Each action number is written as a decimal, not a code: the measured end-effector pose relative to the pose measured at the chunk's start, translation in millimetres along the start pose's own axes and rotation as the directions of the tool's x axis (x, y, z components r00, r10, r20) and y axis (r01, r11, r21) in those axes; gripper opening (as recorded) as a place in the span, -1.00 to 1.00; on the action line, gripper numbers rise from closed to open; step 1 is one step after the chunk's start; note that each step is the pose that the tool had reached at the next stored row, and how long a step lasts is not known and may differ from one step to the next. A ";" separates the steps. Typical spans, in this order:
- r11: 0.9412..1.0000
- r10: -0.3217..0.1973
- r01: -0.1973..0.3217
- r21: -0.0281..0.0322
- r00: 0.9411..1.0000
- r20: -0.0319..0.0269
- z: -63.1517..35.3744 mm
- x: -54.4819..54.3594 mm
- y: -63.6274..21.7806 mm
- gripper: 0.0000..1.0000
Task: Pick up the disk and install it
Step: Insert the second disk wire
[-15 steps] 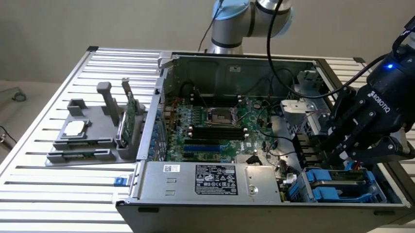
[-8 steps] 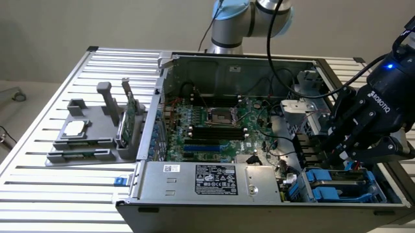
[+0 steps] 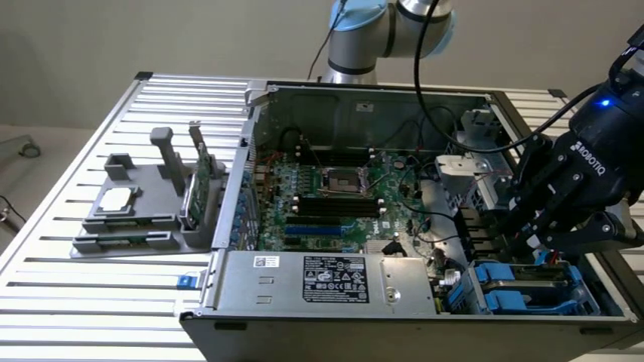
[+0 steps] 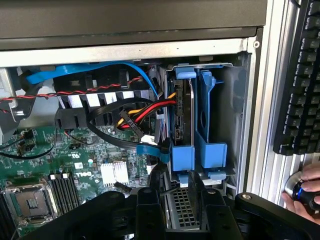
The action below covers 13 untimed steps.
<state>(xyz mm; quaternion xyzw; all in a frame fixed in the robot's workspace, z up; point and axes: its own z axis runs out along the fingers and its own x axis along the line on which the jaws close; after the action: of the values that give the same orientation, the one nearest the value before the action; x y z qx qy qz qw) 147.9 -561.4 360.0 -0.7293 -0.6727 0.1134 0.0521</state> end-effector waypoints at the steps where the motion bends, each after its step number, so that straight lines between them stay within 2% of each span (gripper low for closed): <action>1: 1.000 0.000 0.000 0.000 1.000 0.000 0.0 0.0 0.0 -0.27; 7: 1.000 0.000 0.000 -0.002 1.000 0.000 0.4 5.8 0.2 -0.27; 13: 1.000 0.000 0.000 -0.003 1.000 0.000 -1.4 8.3 8.9 -0.27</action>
<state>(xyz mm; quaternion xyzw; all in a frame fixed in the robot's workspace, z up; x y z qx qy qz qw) 157.4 -553.8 358.5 -0.7294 -0.6729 0.1125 0.0512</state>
